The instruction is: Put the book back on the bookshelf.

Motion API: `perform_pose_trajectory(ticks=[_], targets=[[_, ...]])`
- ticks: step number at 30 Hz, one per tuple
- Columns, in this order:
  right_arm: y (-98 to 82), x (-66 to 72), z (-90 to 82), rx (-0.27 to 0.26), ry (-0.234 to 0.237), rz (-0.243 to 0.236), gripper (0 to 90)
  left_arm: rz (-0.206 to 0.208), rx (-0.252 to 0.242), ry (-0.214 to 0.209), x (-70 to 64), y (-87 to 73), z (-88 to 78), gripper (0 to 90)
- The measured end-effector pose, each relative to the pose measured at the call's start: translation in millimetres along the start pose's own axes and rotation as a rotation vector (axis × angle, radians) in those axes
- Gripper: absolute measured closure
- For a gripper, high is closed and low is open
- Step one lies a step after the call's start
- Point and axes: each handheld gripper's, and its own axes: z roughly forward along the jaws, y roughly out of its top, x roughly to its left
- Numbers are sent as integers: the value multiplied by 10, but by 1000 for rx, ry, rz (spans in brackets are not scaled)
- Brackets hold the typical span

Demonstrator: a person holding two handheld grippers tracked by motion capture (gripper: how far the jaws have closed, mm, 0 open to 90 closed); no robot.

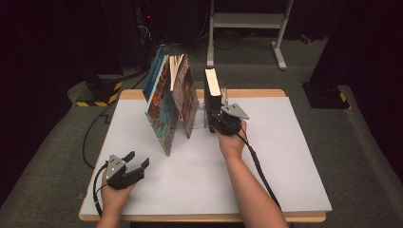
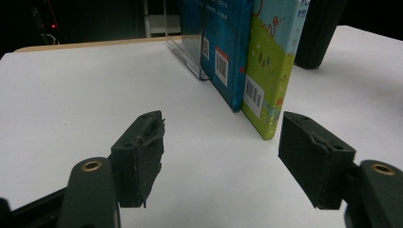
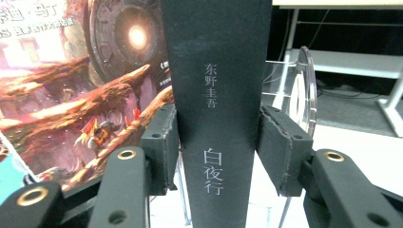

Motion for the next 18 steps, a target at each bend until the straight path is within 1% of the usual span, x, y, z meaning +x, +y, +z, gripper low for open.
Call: perform_pose_trajectory(ticks=[2, 5, 9, 12, 13, 18], targets=[[0, -45, -12, 4, 33, 4, 495, -4, -4, 1, 0, 0, 1, 319], [-27, -84, -43, 4, 61, -25, 512, -4, -3, 2, 0, 0, -1, 319], [-78, -105, -56, 11, 67, -43, 538, -3, -3, 1, -12, -2, 0, 319], [-117, -120, -45, 14, 71, -55, 539, 0, 1, 0, -12, -2, -3, 319], [-123, -118, -42, 16, 70, -60, 539, -5, -4, 1, -15, -1, -2, 318], [-131, -130, -48, 17, 75, -75, 551, 2, -1, 2, -2, 1, -10, 318]])
